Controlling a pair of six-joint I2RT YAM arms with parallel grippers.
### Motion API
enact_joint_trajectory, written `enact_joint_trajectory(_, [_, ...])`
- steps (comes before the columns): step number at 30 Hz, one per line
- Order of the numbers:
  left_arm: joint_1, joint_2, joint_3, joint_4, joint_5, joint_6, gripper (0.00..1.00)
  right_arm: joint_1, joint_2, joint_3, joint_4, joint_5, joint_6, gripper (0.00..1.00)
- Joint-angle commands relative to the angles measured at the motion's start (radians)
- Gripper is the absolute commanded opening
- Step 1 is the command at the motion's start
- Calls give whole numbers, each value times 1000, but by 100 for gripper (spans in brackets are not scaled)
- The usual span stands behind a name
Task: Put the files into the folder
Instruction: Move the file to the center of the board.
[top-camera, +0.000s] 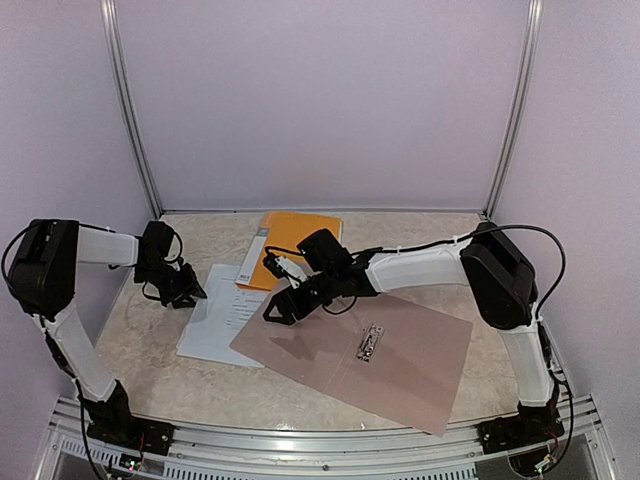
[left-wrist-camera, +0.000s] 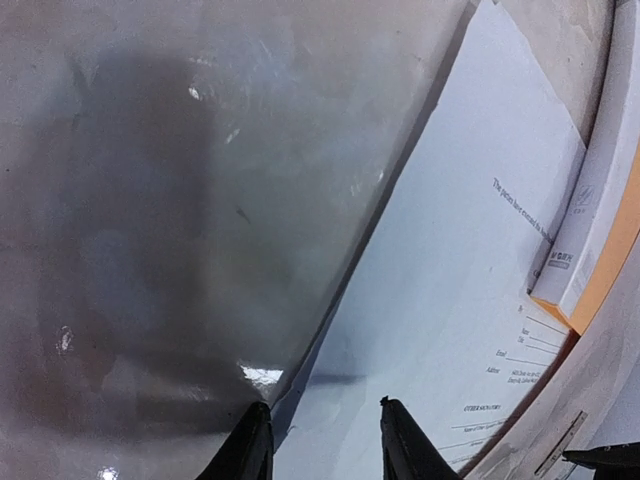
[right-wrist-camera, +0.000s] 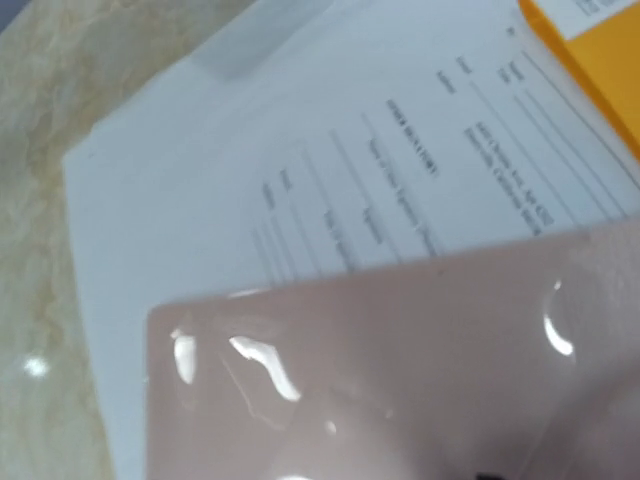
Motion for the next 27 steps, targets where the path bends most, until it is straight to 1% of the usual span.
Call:
enact_joint_trajectory(1, [-24,15,-55,-52,-46,-11,35,8,49,3,-49,41,-1,64])
enact_joint_trajectory(7, [-64,2,-51,-88,-111,2,32,-12,0,-133,-119,91,-75,59])
enact_joint_trajectory(11, [-76,-21,-48,-107,-144,5,33,-21,-52,-225,-197,162,-126,56])
enact_joint_trajectory(15, [-85,-32,-37,-127,-161,15,33,-27,-113,-284,-326,243,-141,51])
enact_joint_trajectory(19, [-95,-41,-26,-149,-183,23,33,-39,-184,-314,-495,323,-132,46])
enact_joint_trajectory(24, [-97,-49,-15,-170,-179,27,33,-41,-219,-324,-703,403,-136,45])
enact_joint_trajectory(27, [-101,-59,-7,-183,-176,31,33,-48,-215,-328,-819,515,-124,43])
